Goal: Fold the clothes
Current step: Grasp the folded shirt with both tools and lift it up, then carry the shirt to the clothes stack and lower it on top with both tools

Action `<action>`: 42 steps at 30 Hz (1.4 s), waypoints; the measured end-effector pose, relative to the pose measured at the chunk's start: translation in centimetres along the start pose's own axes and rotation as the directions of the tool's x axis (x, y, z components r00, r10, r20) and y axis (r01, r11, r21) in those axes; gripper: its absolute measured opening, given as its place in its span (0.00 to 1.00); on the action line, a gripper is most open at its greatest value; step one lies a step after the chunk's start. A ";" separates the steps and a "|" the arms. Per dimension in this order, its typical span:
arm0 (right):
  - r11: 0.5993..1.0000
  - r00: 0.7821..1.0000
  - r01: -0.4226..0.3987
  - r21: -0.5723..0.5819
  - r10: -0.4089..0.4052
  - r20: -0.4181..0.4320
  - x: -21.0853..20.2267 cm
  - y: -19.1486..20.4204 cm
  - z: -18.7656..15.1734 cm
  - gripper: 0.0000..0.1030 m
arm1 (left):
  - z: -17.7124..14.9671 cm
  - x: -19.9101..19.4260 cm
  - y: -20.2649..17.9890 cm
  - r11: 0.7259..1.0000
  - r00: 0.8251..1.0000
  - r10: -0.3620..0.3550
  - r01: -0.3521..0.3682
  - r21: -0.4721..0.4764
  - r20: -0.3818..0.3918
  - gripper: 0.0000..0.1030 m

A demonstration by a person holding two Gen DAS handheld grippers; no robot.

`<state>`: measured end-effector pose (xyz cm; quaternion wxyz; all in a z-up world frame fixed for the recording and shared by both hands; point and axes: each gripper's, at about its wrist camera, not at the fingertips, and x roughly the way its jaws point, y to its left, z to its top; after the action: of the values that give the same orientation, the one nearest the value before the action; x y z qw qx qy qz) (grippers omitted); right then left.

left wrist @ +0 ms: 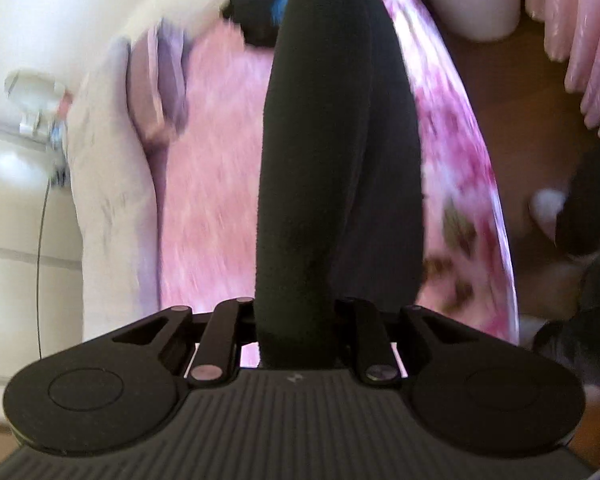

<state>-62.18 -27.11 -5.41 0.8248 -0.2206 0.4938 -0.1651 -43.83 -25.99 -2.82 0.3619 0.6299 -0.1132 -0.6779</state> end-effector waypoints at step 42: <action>0.952 0.910 0.258 0.165 -0.182 -0.372 10.2 -31.4 -49.0 0.28 | 48.4 42.4 9.5 0.958 0.982 -0.027 -0.028 0.285 0.186 0.19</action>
<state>-102.69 -68.63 -16.76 0.7175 -0.1534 0.5849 -0.3457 -83.42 -74.25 -21.05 0.2549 0.6087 -0.2438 -0.7107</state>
